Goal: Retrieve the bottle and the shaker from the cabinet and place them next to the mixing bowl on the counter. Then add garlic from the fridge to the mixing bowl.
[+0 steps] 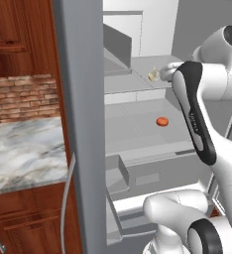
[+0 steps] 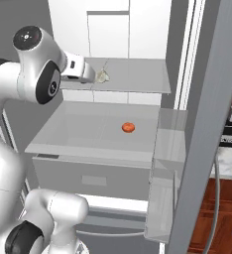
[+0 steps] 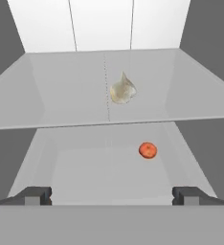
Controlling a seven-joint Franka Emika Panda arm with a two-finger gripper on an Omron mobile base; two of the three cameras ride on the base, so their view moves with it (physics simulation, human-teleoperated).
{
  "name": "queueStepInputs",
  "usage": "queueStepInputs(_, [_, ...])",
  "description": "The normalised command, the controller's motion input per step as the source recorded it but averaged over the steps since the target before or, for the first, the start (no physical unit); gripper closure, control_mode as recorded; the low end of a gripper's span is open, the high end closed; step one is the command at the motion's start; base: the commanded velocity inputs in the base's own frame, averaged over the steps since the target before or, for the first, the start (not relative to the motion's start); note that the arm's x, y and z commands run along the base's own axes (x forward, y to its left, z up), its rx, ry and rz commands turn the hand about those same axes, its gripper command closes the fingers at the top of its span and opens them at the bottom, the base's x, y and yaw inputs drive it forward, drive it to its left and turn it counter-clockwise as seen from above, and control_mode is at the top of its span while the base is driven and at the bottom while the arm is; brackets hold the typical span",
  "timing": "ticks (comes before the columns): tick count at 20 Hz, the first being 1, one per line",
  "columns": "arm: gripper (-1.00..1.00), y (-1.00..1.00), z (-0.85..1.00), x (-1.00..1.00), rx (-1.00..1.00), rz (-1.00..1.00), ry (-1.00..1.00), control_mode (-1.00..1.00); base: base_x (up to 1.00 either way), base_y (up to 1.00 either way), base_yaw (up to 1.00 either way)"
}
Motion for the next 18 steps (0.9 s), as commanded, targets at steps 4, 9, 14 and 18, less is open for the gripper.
queueStepInputs(4, [-1.0,-0.12,-0.09,0.23,0.0,0.0,0.0,-1.0,0.0,0.0,0.0])
queueStepInputs(9, [-1.0,-0.1,-0.08,0.23,0.0,0.0,0.0,-1.0,0.0,0.0,0.0])
queueStepInputs(14, [-1.0,-0.1,0.0,0.14,0.0,0.0,0.0,-1.0,0.0,0.0,0.0])
queueStepInputs(18, [-1.0,0.0,0.0,0.13,0.0,0.0,0.05,-1.0,0.0,0.0,0.0])
